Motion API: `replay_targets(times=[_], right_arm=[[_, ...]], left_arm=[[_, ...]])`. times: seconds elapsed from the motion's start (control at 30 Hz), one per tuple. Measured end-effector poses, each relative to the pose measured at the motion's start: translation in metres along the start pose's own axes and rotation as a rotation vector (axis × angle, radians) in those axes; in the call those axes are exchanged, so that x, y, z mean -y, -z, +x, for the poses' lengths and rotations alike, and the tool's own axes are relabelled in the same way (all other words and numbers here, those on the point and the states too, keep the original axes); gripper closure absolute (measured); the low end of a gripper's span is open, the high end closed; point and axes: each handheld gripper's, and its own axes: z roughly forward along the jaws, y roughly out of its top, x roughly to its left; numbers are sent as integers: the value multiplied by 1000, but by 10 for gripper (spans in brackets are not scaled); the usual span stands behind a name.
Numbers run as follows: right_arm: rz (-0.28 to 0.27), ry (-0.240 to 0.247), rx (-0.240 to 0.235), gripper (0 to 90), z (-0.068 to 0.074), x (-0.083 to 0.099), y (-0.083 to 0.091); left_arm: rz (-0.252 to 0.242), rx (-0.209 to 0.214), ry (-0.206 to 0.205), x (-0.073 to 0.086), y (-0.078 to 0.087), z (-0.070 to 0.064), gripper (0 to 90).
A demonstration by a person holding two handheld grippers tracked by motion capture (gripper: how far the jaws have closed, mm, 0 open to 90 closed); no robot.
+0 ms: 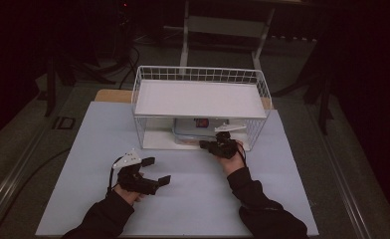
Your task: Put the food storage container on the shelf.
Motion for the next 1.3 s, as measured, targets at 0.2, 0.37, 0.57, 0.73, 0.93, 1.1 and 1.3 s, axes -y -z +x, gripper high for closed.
replay_targets(times=[0.2, 0.37, 0.57, 0.73, 0.93, 1.1, 1.3], right_arm=[[-22, -18, 17, 900, -9, -3, -5], [-10, -28, 8, 900, -8, -6, -10], [-34, 13, -4, 871, -5, -4, -12], [-38, 45, -32, 761, 11, 0, -2], [-88, 52, -53, 420, 23, 8, 17], [-118, 53, -55, 293, 31, 17, 37], [-147, 50, -90, 181, 34, 28, 56]], left_arm=[[-1, -8, -2, 0, 0, 1, 0], [7, -4, -1, 1, -1, 2, 0], [11, 1, -7, 1, -2, -1, 0], [4, 0, -15, 0, 0, -2, 0], [1, 1, -23, -1, 0, -4, 0], [3, -9, -34, -1, 0, -5, 0], [-6, -17, -46, -2, 2, -8, 0]])
